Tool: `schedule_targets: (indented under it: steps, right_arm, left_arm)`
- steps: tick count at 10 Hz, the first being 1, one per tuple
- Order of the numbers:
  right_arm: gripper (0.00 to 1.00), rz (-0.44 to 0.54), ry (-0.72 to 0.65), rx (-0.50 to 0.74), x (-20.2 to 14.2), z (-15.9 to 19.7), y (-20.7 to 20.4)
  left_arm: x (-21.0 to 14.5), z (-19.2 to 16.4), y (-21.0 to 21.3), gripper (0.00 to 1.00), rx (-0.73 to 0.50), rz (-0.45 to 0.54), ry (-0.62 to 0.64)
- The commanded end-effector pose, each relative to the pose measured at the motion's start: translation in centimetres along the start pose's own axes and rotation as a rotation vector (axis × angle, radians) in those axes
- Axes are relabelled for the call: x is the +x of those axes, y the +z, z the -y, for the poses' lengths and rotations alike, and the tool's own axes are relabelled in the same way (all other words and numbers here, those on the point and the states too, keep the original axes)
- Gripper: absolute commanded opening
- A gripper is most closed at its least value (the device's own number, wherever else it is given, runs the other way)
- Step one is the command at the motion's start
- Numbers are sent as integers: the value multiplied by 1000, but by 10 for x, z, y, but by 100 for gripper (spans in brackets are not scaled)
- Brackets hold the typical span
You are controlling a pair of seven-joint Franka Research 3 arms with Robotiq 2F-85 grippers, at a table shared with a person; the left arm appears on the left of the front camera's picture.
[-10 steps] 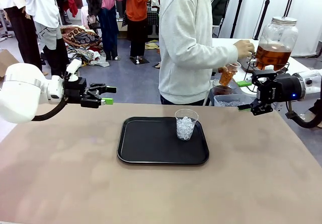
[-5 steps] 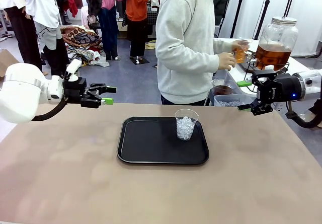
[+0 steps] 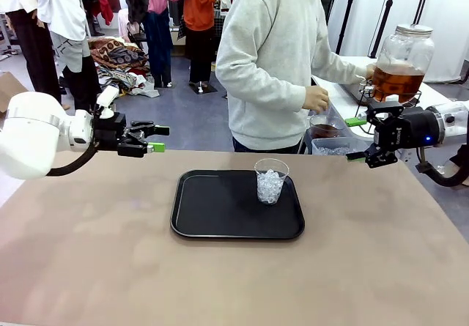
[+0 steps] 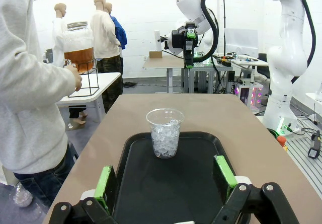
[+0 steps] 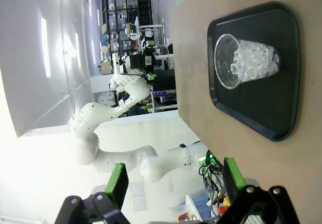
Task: Pour the drink into the iced cup.
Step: Pick up the iced cup indicated by the human and present it to them.
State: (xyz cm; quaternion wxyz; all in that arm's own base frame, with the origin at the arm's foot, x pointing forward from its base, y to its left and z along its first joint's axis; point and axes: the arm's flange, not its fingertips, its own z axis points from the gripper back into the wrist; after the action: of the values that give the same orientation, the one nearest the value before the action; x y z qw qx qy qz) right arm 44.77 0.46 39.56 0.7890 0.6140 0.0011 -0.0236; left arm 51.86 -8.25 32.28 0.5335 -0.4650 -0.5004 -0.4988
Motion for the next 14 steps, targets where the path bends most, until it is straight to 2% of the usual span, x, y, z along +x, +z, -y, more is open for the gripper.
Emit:
schedule_targets:
  steps: [1,14]
  right_arm:
    - [100,5,0,0,0,-1,-1]
    - [100,5,0,0,0,-1,-1]
  left_arm:
    - [0,2,1,100,10,9,1]
    - [0,2,1,100,10,9,1]
